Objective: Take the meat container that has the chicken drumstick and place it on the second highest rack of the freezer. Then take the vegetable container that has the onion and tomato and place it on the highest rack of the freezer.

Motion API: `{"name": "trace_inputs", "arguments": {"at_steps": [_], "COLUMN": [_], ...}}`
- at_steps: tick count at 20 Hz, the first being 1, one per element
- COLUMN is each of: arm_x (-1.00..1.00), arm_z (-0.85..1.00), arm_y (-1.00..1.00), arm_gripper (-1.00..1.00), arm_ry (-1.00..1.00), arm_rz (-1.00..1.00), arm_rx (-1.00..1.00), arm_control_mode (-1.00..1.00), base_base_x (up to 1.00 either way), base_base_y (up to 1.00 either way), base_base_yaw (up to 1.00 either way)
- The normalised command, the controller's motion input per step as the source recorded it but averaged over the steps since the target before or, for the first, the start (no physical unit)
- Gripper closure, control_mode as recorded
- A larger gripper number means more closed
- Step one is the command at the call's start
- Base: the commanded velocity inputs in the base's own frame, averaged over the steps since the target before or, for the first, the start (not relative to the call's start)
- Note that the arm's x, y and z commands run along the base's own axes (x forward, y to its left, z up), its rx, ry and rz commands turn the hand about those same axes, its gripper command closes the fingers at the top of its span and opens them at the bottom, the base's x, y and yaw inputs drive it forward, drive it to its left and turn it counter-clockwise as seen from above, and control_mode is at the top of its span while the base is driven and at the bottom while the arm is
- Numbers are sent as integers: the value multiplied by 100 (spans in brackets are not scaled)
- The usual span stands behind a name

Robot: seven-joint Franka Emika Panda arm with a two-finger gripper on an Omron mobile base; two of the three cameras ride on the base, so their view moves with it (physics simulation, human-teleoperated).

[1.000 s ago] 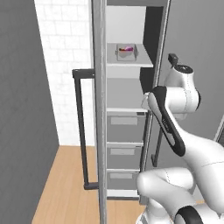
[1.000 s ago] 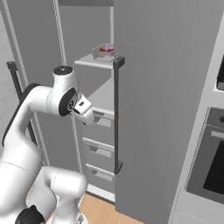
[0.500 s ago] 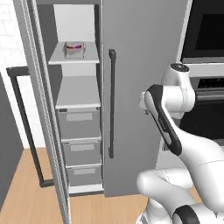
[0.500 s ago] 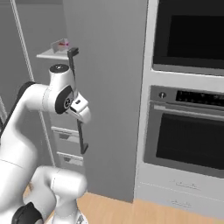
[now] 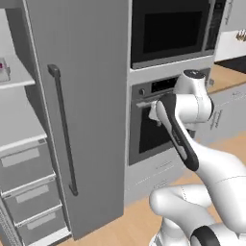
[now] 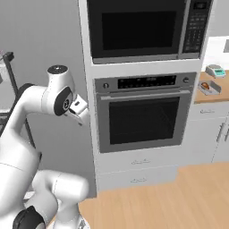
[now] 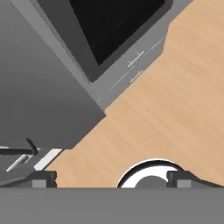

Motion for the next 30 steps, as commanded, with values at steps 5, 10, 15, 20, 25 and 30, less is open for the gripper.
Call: {"name": "trace_inputs", "arguments": {"at_steps": [5,10,15,20,25,30], "arm_x": [0,0,0,0,0,0], "arm_z": [0,0,0,0,0,0], "arm_y": [0,0,0,0,0,0], "arm_gripper": [-100,-100,-100,-100,-100,-100], "arm_ry": [0,0,0,0,0,0], "arm_rz": [0,0,0,0,0,0], "arm_rx": [0,0,0,0,0,0], "arm_control_mode": [100,100,100,100,100,100], "base_base_x": [8,31,85,96,62,100], "base_base_y": [-18,-49,-74,-71,-10,-6], "base_base_yaw": [-69,-61,-36,-23,-16,-15]}}
